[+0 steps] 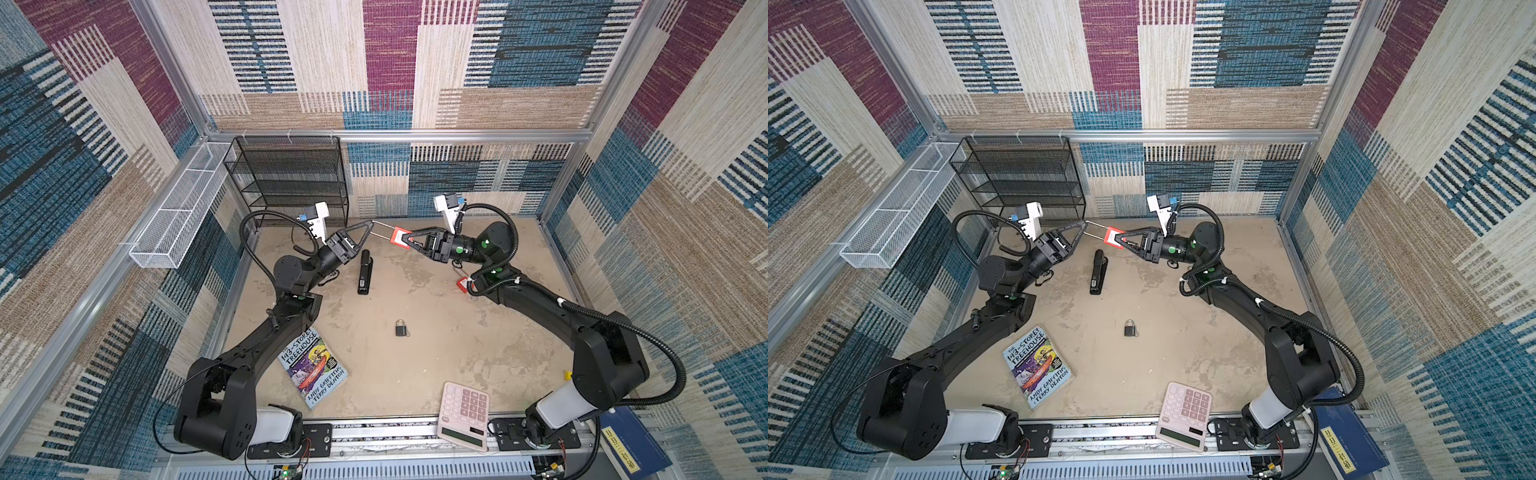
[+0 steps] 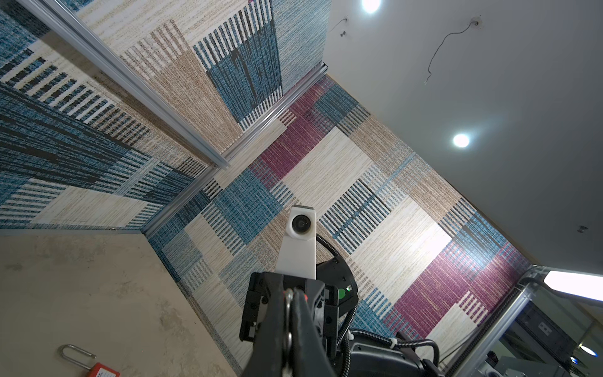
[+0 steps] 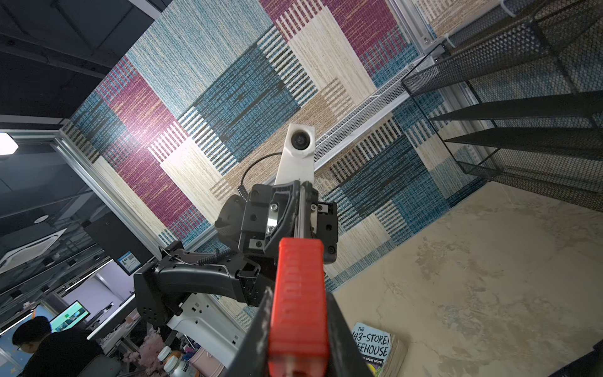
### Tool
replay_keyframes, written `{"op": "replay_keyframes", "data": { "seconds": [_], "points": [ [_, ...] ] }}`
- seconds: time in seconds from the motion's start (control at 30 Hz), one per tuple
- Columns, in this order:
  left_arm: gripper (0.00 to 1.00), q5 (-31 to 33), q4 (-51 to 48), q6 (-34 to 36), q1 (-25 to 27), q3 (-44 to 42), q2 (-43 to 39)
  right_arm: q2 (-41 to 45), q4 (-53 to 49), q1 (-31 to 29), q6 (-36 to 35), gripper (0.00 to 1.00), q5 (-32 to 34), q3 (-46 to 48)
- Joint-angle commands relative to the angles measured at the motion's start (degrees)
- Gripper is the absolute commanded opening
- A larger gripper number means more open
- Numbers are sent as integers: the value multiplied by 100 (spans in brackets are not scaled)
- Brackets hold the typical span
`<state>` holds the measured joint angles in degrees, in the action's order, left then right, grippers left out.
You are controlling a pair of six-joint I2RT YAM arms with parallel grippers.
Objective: Lock with the key
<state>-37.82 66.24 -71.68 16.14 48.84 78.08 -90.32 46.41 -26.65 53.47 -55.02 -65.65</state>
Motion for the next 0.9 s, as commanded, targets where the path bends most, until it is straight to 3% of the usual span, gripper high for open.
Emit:
{"op": "replay_keyframes", "data": {
  "seconds": [0.0, 0.23, 0.87],
  "points": [
    [5, -41, 368, -100, -13, -6, 5, -28, 156, -2, -21, 9, -43, -89],
    [6, -72, 385, -58, -14, -31, 14, -118, 351, -6, 284, 8, -252, -176],
    [5, -234, 510, -250, 16, -26, 111, -293, 286, -6, 154, 7, -207, -420]
  ]
}}
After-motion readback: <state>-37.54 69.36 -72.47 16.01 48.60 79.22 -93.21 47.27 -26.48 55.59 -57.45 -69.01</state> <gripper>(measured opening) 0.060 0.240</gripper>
